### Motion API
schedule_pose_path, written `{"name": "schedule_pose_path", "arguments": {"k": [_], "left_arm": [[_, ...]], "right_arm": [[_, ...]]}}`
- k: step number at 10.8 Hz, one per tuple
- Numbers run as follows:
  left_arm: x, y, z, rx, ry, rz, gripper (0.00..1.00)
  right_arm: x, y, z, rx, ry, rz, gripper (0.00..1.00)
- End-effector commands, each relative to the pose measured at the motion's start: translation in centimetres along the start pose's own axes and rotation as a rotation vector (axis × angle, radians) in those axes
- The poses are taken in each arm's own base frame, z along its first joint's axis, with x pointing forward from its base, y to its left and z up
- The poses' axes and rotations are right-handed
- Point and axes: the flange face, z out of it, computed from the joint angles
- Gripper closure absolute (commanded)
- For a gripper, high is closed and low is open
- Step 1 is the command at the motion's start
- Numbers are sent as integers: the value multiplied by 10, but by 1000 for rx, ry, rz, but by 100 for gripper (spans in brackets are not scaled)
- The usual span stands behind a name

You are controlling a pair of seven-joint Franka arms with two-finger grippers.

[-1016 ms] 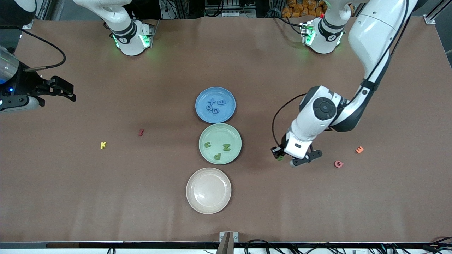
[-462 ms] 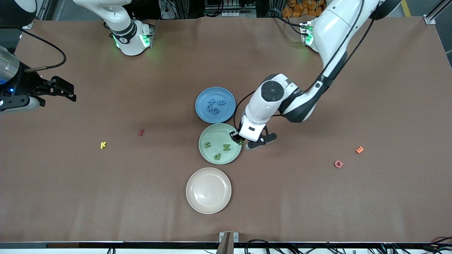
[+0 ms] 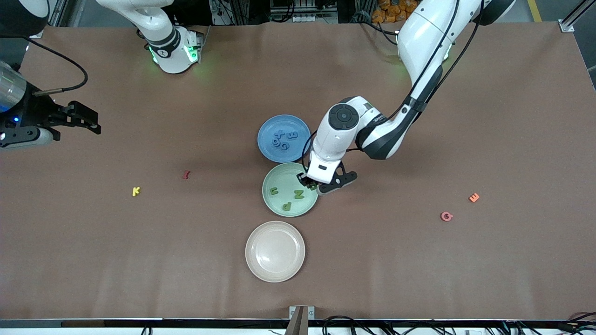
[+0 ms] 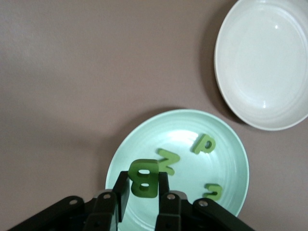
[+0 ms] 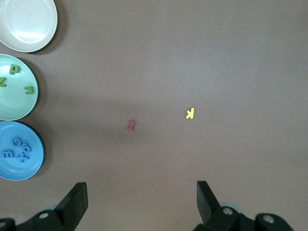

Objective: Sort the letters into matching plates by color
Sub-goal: 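Open the left gripper to release the B on the green plate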

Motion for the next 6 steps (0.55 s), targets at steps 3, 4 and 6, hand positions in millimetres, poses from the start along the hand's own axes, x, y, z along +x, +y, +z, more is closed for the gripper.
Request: {"name": "schedule_pose_path", "arguments": {"k": [3,4,6], "left_arm": [[14,2,-6,-2,52,2,0],[20,0,-8,4,61,0,0],[47,-15,-11,33,105,-4,0]], "right_arm": [[-3,-5,2,-5,-5,-11,0],[-3,-8,2,-5,-5,-17,0],[-3,-9,3,-4,-14,-19,0]]}}
